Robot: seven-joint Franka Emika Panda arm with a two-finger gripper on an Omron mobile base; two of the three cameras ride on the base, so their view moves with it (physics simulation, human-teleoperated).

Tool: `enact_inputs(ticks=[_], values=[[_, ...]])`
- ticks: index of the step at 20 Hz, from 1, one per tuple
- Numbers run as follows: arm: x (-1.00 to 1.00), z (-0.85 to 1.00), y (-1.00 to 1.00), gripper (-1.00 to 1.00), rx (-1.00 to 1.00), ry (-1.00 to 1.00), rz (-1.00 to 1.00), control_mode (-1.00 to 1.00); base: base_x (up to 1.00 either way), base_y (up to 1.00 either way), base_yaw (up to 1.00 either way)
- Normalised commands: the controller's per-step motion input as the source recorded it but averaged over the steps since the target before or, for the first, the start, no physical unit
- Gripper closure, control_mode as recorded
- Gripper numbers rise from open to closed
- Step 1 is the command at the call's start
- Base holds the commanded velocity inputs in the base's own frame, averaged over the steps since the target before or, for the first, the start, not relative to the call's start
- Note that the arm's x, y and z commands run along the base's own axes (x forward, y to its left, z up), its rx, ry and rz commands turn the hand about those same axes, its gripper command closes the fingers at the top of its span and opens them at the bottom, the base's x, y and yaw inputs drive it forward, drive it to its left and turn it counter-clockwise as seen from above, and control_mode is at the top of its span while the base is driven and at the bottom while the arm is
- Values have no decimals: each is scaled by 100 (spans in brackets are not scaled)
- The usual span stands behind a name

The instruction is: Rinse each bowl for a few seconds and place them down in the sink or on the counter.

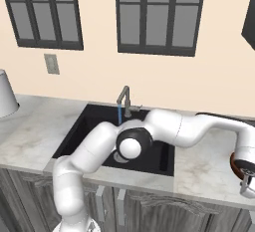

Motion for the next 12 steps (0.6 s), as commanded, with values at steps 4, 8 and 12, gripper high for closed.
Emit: enact_inputs(ticks=[4, 8, 12], values=[[15, -5, -2, -100, -7, 0, -9, -100, 0, 0, 0], [5, -14, -7, -100, -6, 1, -10, -100, 0, 0, 0], [0, -30, -8, -100, -4, 5, -10, -100, 0, 0, 0]])
